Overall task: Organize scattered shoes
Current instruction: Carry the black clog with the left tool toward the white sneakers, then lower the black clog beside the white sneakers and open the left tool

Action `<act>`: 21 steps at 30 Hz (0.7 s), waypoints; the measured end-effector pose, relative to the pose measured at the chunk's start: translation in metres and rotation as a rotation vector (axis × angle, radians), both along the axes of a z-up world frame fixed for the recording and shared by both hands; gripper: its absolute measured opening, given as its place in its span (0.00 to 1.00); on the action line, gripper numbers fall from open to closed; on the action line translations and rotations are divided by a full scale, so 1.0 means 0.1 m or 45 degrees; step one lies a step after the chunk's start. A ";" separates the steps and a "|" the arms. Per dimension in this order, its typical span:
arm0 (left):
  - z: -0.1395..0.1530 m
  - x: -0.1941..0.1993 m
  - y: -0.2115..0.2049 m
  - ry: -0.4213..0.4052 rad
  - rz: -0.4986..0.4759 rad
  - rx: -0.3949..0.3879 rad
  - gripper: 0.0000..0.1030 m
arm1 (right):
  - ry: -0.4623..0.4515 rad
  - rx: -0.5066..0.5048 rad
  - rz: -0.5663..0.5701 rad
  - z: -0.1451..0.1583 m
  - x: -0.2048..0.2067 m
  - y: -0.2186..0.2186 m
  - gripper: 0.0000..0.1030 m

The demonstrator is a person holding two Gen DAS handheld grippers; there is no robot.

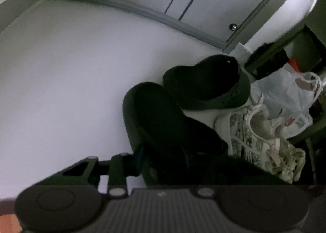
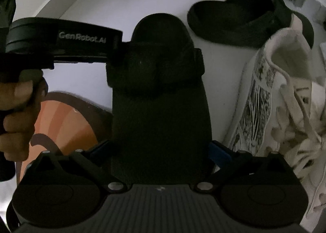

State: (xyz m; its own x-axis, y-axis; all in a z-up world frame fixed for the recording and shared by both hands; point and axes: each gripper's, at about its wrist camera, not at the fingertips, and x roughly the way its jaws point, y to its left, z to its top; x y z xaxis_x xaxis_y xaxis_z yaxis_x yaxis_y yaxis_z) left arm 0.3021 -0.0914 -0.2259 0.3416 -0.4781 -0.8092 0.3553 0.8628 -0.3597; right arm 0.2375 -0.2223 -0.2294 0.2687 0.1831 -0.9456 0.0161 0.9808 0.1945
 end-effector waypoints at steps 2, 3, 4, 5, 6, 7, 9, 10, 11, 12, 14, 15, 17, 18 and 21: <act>-0.01 0.00 -0.04 -0.006 -0.017 0.010 0.36 | 0.013 -0.007 -0.010 0.02 0.00 0.00 0.95; -0.01 0.01 -0.05 -0.005 -0.027 0.004 0.36 | 0.019 -0.010 -0.015 0.03 0.00 0.00 0.95; -0.01 0.01 -0.05 -0.001 -0.033 -0.001 0.36 | 0.025 -0.015 -0.020 0.04 0.00 0.00 0.95; -0.02 0.02 -0.05 0.005 -0.043 -0.010 0.36 | 0.030 -0.022 -0.033 0.04 0.00 0.00 0.95; -0.03 0.02 -0.06 0.006 -0.052 -0.018 0.36 | 0.035 -0.029 -0.045 0.04 -0.01 -0.01 0.95; -0.04 0.02 -0.06 0.004 -0.055 -0.023 0.36 | 0.034 -0.034 -0.051 0.05 -0.02 -0.01 0.94; -0.04 0.02 -0.11 -0.007 -0.063 -0.025 0.36 | 0.023 -0.040 -0.087 0.07 -0.05 -0.02 0.93; -0.04 0.02 -0.14 -0.010 -0.069 -0.024 0.36 | 0.020 -0.044 -0.103 0.08 -0.06 -0.02 0.92; -0.04 0.03 -0.19 -0.016 -0.080 -0.019 0.35 | 0.019 -0.051 -0.127 0.09 -0.08 -0.02 0.91; -0.04 0.04 -0.23 -0.019 -0.087 -0.010 0.34 | 0.018 -0.057 -0.152 0.11 -0.09 -0.01 0.91; -0.05 0.06 -0.29 -0.017 -0.097 0.007 0.34 | 0.026 -0.069 -0.157 0.10 -0.09 0.03 0.90; -0.05 0.07 -0.30 -0.011 -0.094 0.010 0.34 | 0.030 -0.074 -0.151 0.10 -0.08 0.04 0.90; -0.06 0.07 -0.29 -0.003 -0.087 0.004 0.34 | 0.036 -0.066 -0.151 0.10 -0.08 0.03 0.91; -0.06 0.05 -0.24 0.002 -0.080 -0.005 0.33 | 0.040 -0.062 -0.149 0.10 -0.06 0.02 0.91; -0.06 0.01 -0.16 0.003 -0.070 -0.015 0.32 | 0.037 -0.076 -0.120 0.09 -0.08 0.05 0.90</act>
